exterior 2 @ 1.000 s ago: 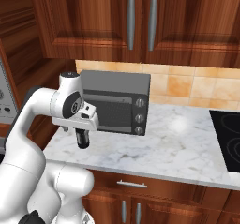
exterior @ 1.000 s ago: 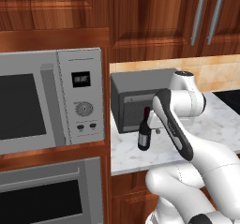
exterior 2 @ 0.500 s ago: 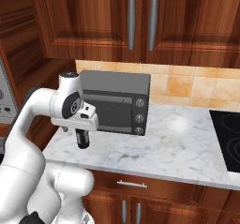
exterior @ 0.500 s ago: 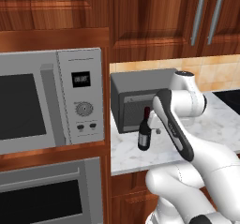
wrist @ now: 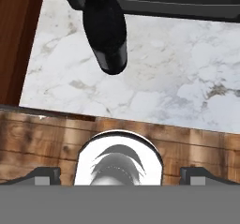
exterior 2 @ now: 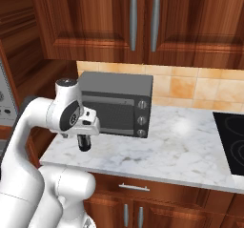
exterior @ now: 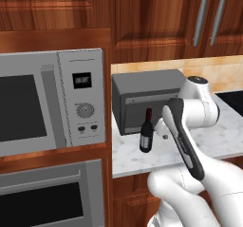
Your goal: There is a wine glass and glass cup on the dining counter. Place the wine bottle next to the wine glass and the juice bottle next to the glass cup.
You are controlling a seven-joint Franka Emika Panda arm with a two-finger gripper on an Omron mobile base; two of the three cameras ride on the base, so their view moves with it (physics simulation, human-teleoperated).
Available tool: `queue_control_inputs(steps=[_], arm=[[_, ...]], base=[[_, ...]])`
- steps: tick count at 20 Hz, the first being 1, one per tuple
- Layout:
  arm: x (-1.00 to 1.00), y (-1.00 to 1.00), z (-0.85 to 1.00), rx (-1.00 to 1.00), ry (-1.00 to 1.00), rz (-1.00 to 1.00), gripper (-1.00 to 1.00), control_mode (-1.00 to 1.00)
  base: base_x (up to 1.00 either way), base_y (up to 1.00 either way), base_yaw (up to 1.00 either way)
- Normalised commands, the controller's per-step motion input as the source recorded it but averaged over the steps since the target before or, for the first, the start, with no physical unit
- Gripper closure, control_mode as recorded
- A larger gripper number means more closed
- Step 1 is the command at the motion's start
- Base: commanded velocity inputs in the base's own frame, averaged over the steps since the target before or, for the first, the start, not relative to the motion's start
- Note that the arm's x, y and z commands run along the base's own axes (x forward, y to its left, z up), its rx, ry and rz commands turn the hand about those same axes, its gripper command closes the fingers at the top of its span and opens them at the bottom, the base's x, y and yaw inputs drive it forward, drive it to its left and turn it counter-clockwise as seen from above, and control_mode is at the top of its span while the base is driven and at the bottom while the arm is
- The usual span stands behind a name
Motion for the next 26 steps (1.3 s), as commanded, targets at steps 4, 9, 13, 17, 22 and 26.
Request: queue_control_inputs(steps=[4, 9, 13, 17, 22, 26], arm=[[-0.18, -0.19, 0.0, 0.0, -0.11, 0.34, -1.0, -1.0], [-0.16, -0.27, -0.01, 0.15, -0.16, 0.4, -1.0, -1.0], [-0.07, -0.09, -0.18, 0.1, -0.35, 0.34, -1.0, -1.0], [0.0, -0.03, -0.2, 0.11, -0.43, 0.21, -1.0, -1.0], [0.08, 0.01, -0.23, 0.14, -0.46, 0.12, -1.0, -1.0], [0.13, 0.0, -0.23, 0.22, -0.32, 0.09, -1.0, -1.0]], base=[[0.0, 0.0, 0.0], [0.0, 0.0, 0.0], [0.0, 0.0, 0.0], [0.0, 0.0, 0.0], [0.0, 0.0, 0.0], [0.0, 0.0, 0.0]])
